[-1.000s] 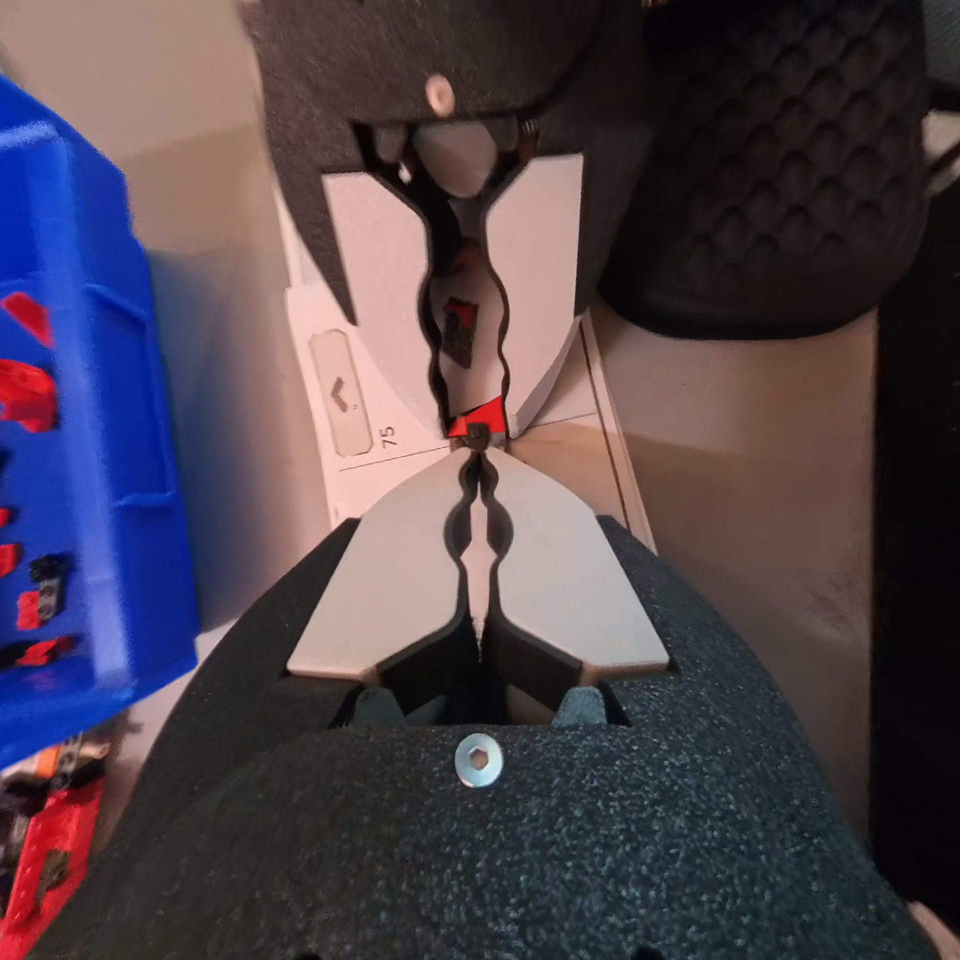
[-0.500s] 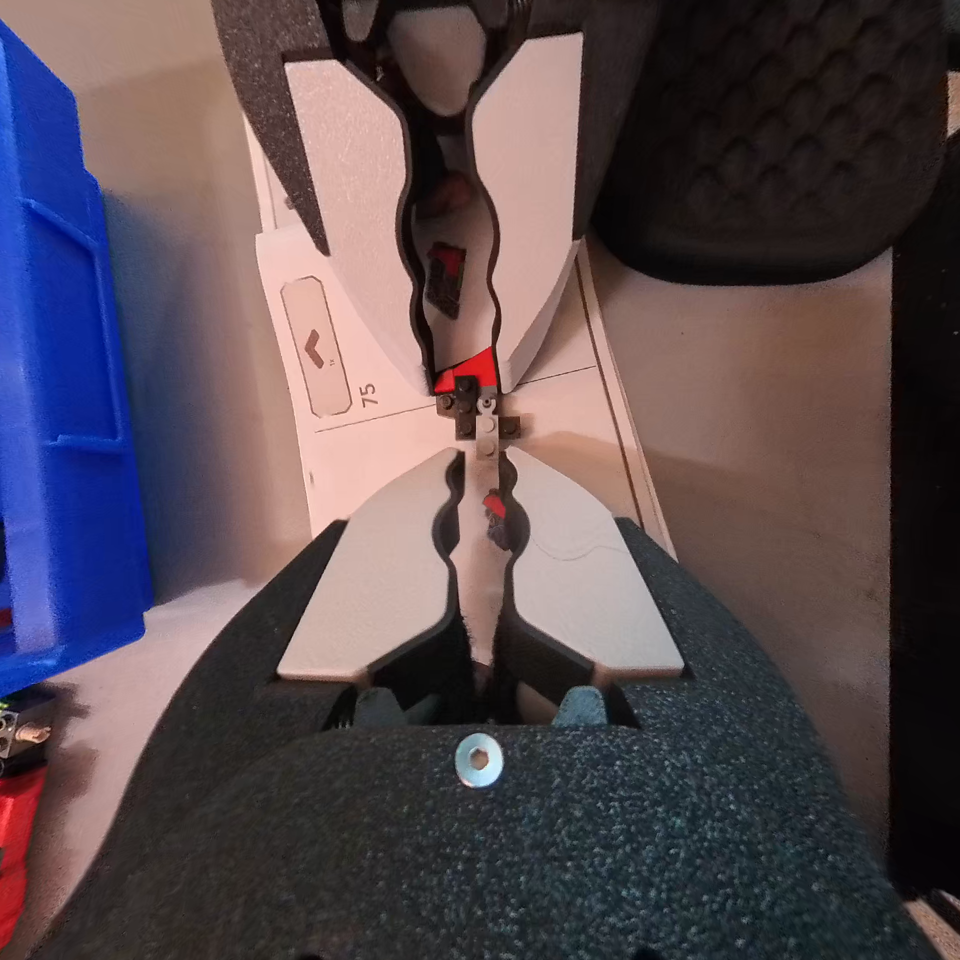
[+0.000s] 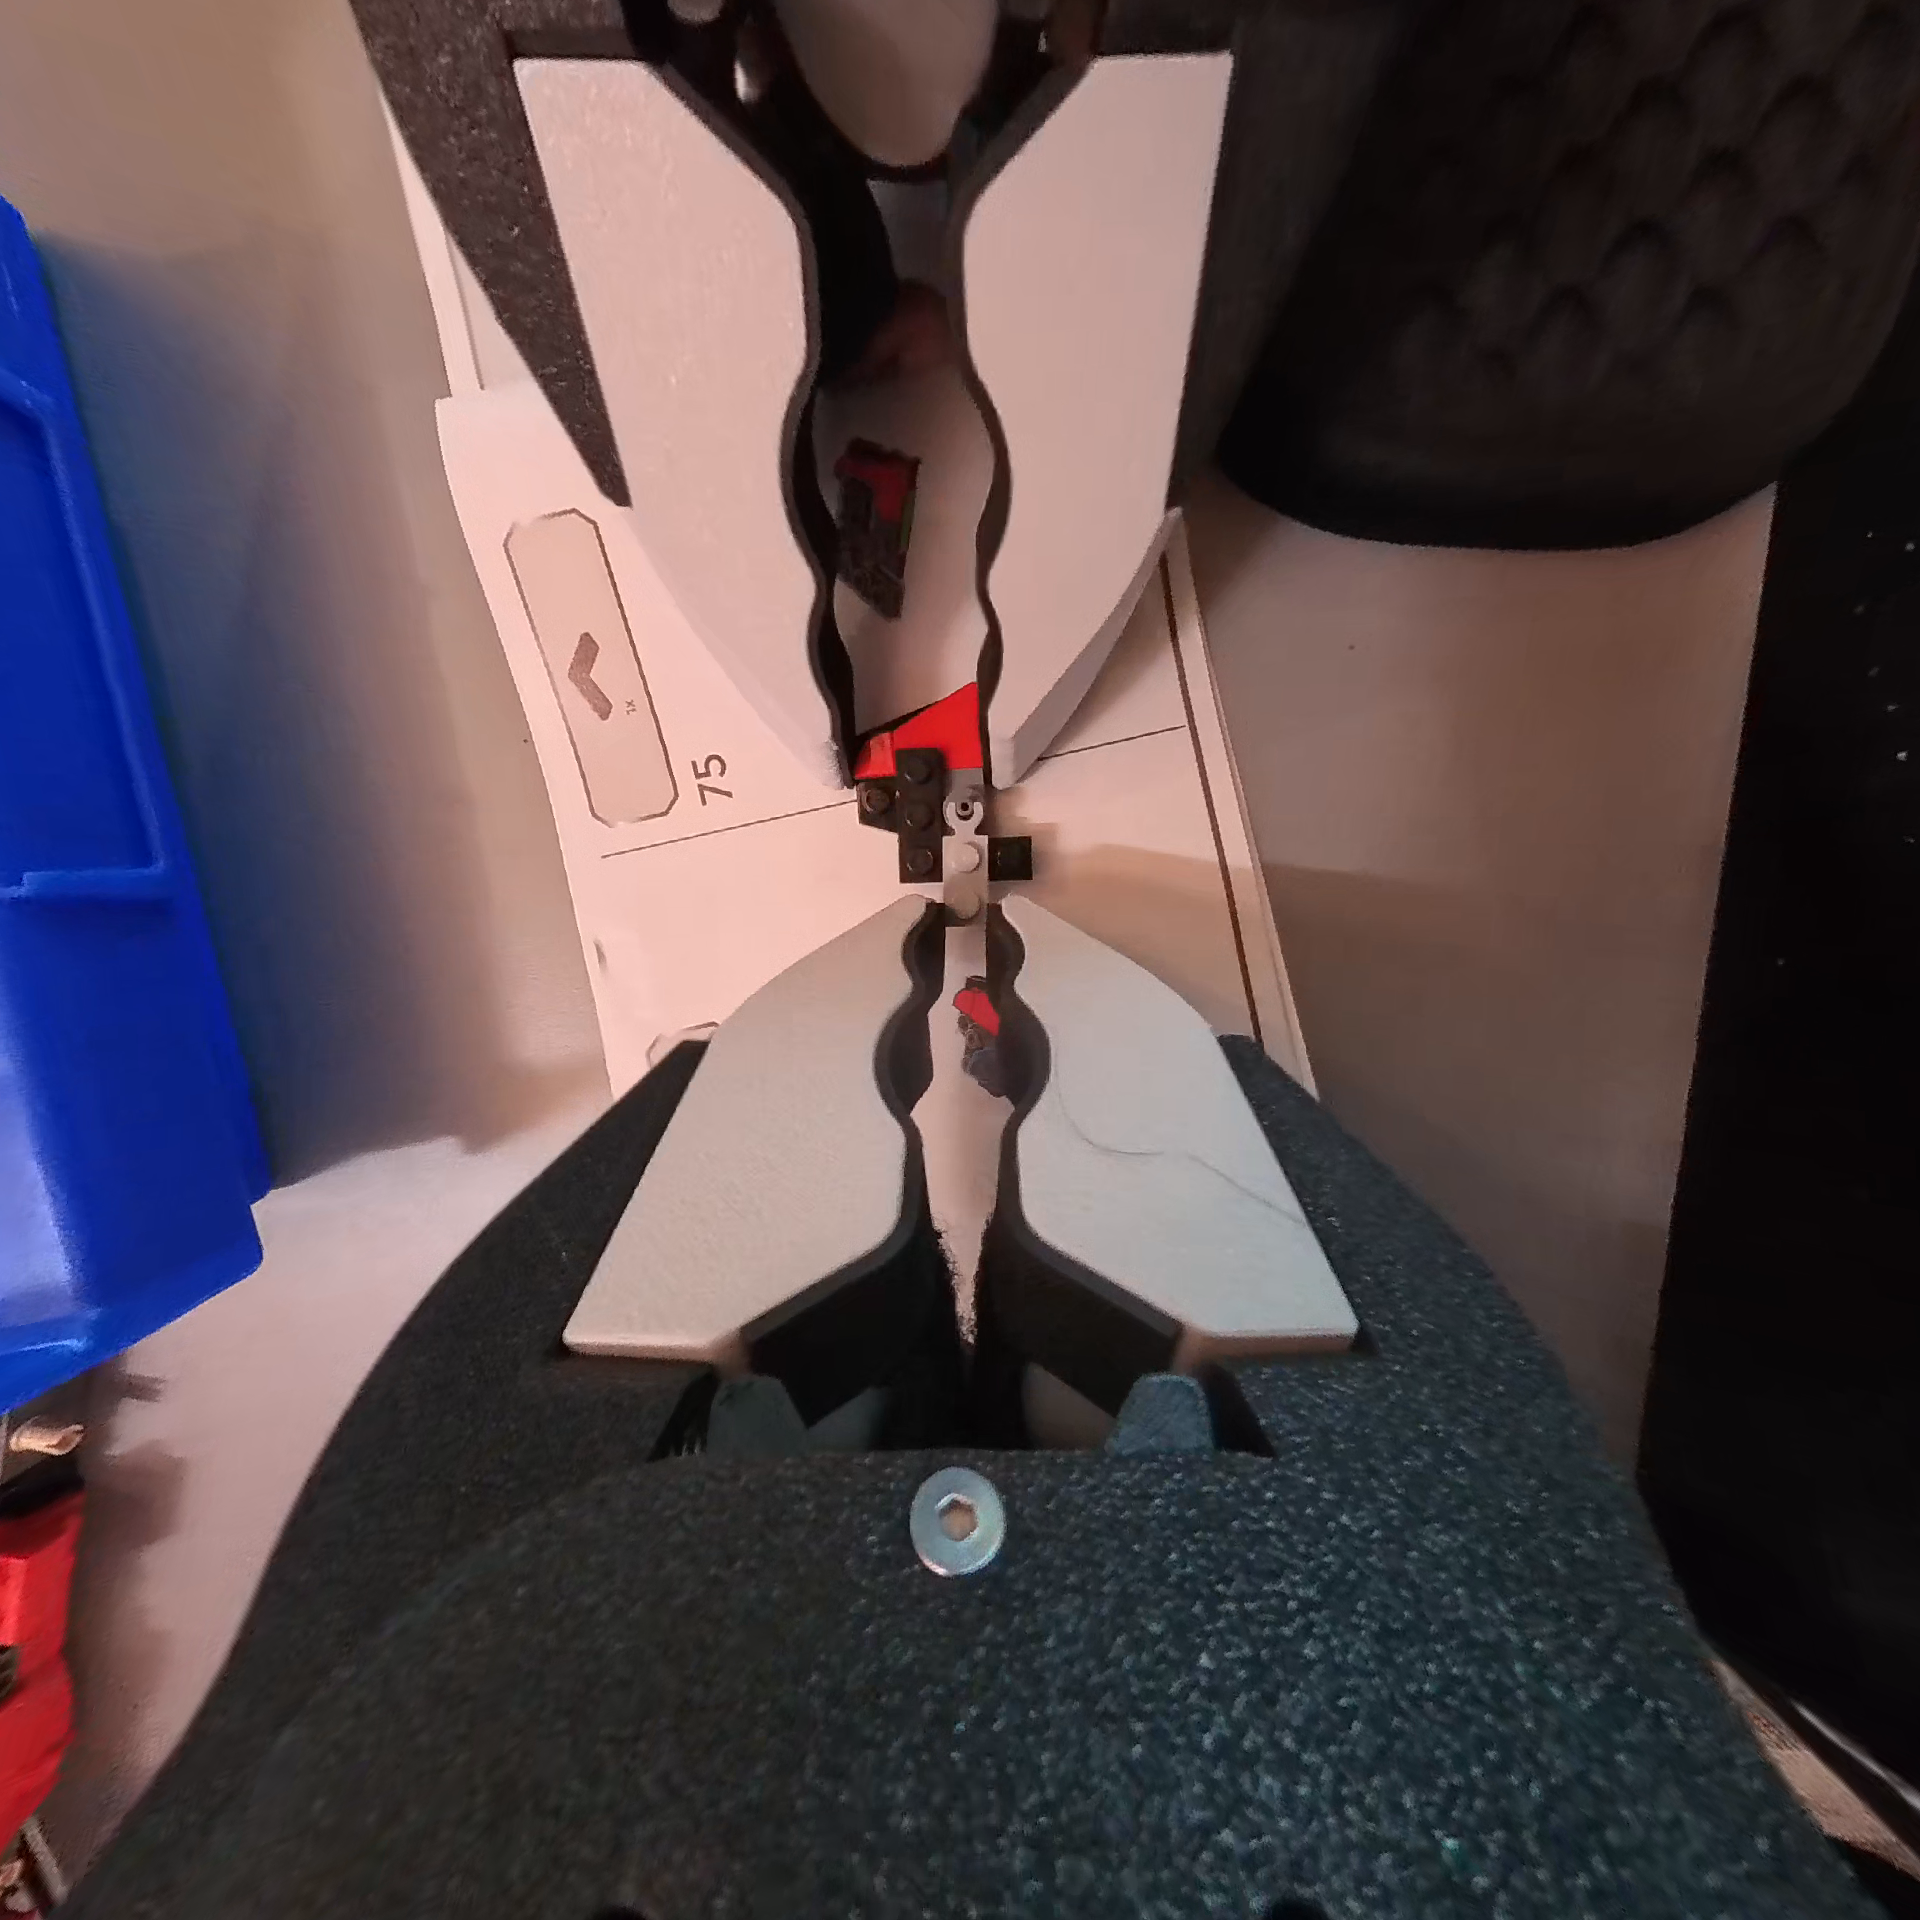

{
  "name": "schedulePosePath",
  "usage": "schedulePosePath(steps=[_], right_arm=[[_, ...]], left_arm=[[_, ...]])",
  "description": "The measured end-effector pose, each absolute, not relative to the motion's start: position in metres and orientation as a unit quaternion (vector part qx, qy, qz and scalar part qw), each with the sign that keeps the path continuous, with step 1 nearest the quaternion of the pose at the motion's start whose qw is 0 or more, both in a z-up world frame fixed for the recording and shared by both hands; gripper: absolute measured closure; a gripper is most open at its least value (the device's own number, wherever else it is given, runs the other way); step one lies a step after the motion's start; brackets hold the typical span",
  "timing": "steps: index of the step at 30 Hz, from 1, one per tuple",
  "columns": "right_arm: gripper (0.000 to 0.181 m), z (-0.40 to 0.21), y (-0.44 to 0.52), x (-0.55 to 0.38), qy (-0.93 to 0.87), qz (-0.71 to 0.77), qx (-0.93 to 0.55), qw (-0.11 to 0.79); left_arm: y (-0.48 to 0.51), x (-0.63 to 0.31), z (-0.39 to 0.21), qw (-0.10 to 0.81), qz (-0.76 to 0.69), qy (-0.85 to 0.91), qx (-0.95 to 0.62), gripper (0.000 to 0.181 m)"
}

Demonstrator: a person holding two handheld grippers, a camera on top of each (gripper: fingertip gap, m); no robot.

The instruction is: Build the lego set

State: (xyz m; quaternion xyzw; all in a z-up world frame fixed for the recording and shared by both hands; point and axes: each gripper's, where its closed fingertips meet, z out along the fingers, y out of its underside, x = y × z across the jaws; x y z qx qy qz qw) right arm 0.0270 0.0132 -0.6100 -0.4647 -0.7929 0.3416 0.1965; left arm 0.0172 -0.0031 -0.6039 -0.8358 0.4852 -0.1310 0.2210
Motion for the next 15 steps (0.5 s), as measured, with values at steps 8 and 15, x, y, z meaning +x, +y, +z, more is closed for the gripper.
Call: schedulePosePath(steps=[8, 15], right_arm=[[0.157, -0.6100, 0.0128, 0.0252, -0.786, 0.328, -0.486, 0.196], [0.157, -0.6101, 0.0126, 0.0247, -0.780, 0.326, -0.496, 0.199]], left_arm=[[-0.0035, 0.0182, -0.6039, 0.207, -0.124, 0.468, -0.850, 0.175], [-0.0033, 0.0183, -0.6044, 0.193, -0.111, 0.460, -0.860, 0.175]])
